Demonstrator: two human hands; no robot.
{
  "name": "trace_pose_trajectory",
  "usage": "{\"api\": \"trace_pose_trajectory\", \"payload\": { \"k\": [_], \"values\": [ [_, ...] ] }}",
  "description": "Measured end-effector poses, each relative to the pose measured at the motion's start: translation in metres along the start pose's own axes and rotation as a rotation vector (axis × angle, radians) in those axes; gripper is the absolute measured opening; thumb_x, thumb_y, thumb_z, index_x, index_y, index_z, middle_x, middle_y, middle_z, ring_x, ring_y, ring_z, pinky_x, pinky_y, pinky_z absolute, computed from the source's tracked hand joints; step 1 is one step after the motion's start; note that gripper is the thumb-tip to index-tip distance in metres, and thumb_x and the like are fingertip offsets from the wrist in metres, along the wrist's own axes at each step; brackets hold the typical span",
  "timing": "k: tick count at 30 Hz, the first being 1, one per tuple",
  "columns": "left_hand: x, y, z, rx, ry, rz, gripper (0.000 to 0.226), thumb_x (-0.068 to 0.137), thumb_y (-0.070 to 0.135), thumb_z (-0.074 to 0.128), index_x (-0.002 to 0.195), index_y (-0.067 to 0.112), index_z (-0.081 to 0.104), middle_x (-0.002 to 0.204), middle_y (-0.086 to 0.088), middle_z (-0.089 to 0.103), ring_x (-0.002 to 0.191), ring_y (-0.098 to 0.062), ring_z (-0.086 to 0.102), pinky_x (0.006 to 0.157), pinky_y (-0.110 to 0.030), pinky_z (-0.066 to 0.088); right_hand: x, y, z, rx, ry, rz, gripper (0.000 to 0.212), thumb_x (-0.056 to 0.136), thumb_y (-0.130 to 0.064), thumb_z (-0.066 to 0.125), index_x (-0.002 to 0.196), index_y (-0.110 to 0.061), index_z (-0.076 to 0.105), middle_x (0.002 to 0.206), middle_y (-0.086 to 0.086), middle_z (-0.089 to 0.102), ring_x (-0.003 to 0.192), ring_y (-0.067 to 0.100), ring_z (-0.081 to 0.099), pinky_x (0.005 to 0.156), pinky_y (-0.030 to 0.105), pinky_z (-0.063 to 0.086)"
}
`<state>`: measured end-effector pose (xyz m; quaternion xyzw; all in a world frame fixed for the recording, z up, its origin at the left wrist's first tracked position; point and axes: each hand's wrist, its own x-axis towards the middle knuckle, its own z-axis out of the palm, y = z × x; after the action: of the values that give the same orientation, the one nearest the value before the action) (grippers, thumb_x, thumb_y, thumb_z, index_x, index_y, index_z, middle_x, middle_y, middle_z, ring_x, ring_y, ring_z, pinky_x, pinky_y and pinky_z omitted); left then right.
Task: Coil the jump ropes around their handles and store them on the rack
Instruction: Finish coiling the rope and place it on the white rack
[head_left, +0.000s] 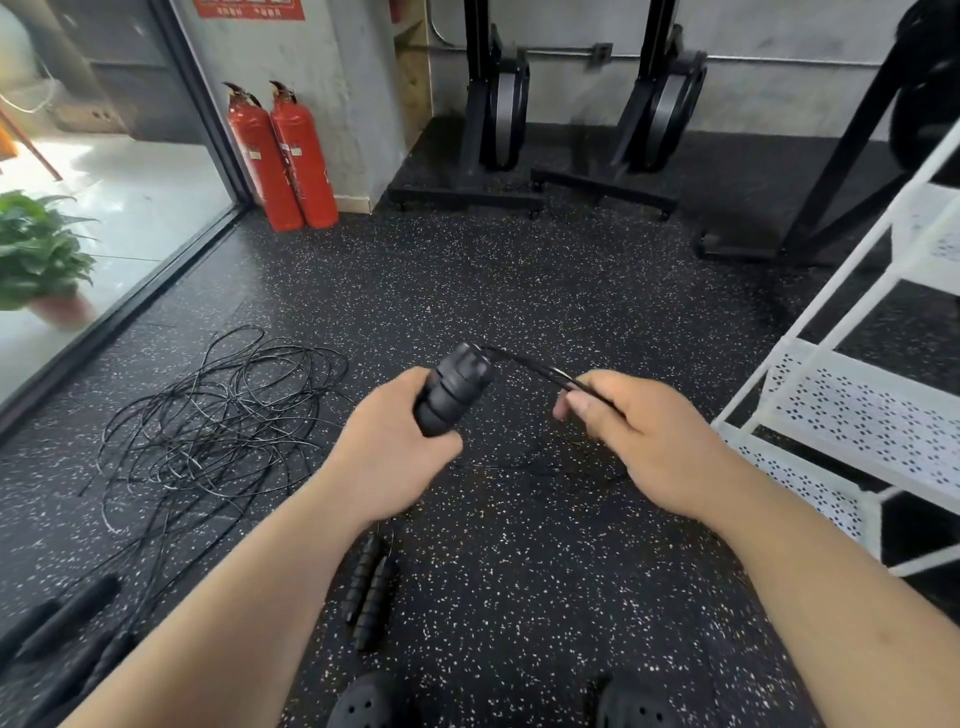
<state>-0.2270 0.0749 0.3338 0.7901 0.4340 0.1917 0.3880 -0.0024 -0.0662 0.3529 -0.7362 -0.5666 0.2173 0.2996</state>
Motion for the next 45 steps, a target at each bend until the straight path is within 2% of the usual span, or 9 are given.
{"api": "trace_pose_trajectory", "payload": {
  "k": [4, 7, 11, 14, 18, 24, 31, 38, 45],
  "values": [
    [0.007, -0.01, 0.004, -0.495, 0.055, -0.211, 0.029, 0.078, 0.013, 0.079, 0.106, 0.016, 0.069, 0.067, 0.001, 0.06, 0.063, -0.016, 0.052, 0.063, -0.038, 0.05, 0.002, 0.0, 0.007, 0.016, 0.013, -0.006, 0.026, 0.112, -0.046, 0.04, 0.104, -0.045, 0.065, 0.073, 0.009, 0.063, 0.053, 0.011, 0.043, 0.058, 0.037, 0.045],
    [0.006, -0.006, 0.01, -0.735, 0.009, -0.301, 0.026, 0.089, 0.002, 0.076, 0.112, 0.011, 0.068, 0.071, -0.004, 0.061, 0.061, -0.017, 0.052, 0.058, -0.034, 0.051, 0.003, 0.0, 0.02, -0.007, 0.027, 0.026, 0.028, 0.113, -0.044, 0.039, 0.101, -0.042, 0.065, 0.064, 0.003, 0.059, 0.048, 0.007, 0.041, 0.055, 0.036, 0.043],
    [-0.008, 0.01, 0.026, -0.958, -0.2, -0.339, 0.026, 0.092, 0.001, 0.074, 0.116, 0.006, 0.069, 0.108, -0.023, 0.074, 0.066, -0.017, 0.059, 0.063, -0.037, 0.057, 0.003, -0.002, 0.041, -0.056, -0.006, 0.052, 0.031, 0.114, -0.039, 0.04, 0.096, -0.033, 0.064, 0.063, -0.002, 0.059, 0.048, 0.006, 0.044, 0.049, 0.029, 0.035],
    [-0.017, 0.013, 0.039, -1.045, -0.354, -0.282, 0.025, 0.089, 0.006, 0.077, 0.114, 0.008, 0.076, 0.107, -0.027, 0.068, 0.069, -0.018, 0.06, 0.066, -0.038, 0.058, 0.001, -0.004, 0.054, -0.139, -0.1, 0.081, 0.026, 0.114, -0.03, 0.042, 0.103, -0.033, 0.065, 0.083, -0.004, 0.071, 0.067, 0.015, 0.064, 0.058, 0.027, 0.042],
    [-0.019, 0.011, 0.047, -1.042, -0.439, -0.271, 0.043, 0.086, 0.012, 0.075, 0.128, 0.002, 0.072, 0.104, -0.019, 0.064, 0.07, -0.018, 0.058, 0.065, -0.036, 0.057, -0.001, -0.009, 0.062, -0.217, -0.198, 0.114, 0.032, 0.112, -0.022, 0.038, 0.135, -0.03, 0.059, 0.102, -0.001, 0.075, 0.08, 0.022, 0.069, 0.074, 0.041, 0.056],
    [-0.009, 0.013, 0.034, -1.148, -0.295, -0.358, 0.038, 0.096, 0.005, 0.068, 0.134, 0.004, 0.069, 0.127, -0.014, 0.075, 0.071, -0.015, 0.059, 0.065, -0.036, 0.054, 0.003, -0.001, 0.056, -0.155, -0.142, 0.075, 0.031, 0.114, -0.036, 0.043, 0.089, -0.03, 0.06, 0.072, -0.004, 0.064, 0.06, 0.016, 0.059, 0.056, 0.033, 0.041],
    [0.013, -0.008, -0.002, -1.342, -0.015, -0.28, 0.056, 0.086, 0.011, 0.074, 0.14, 0.007, 0.062, 0.132, -0.008, 0.073, 0.073, -0.015, 0.06, 0.068, -0.034, 0.056, 0.006, 0.004, 0.028, -0.047, -0.049, 0.053, 0.032, 0.112, -0.044, 0.044, 0.092, -0.037, 0.068, 0.065, 0.001, 0.062, 0.046, 0.005, 0.041, 0.047, 0.022, 0.034],
    [-0.014, 0.013, 0.033, -1.163, -0.231, -0.304, 0.046, 0.088, 0.007, 0.077, 0.134, 0.012, 0.071, 0.129, -0.02, 0.072, 0.076, -0.019, 0.063, 0.067, -0.037, 0.059, 0.004, 0.004, 0.045, 0.007, 0.039, 0.048, 0.031, 0.112, -0.038, 0.047, 0.088, -0.028, 0.065, 0.056, -0.008, 0.053, 0.046, 0.007, 0.039, 0.047, 0.025, 0.03],
    [-0.026, 0.02, 0.056, -1.155, -0.414, -0.212, 0.05, 0.087, 0.012, 0.068, 0.136, 0.012, 0.072, 0.099, -0.006, 0.062, 0.074, -0.018, 0.057, 0.068, -0.036, 0.055, 0.004, 0.0, 0.056, -0.094, -0.003, 0.104, 0.026, 0.112, -0.034, 0.047, 0.103, -0.026, 0.069, 0.082, -0.006, 0.07, 0.074, 0.017, 0.065, 0.067, 0.039, 0.045]
  ]
}}
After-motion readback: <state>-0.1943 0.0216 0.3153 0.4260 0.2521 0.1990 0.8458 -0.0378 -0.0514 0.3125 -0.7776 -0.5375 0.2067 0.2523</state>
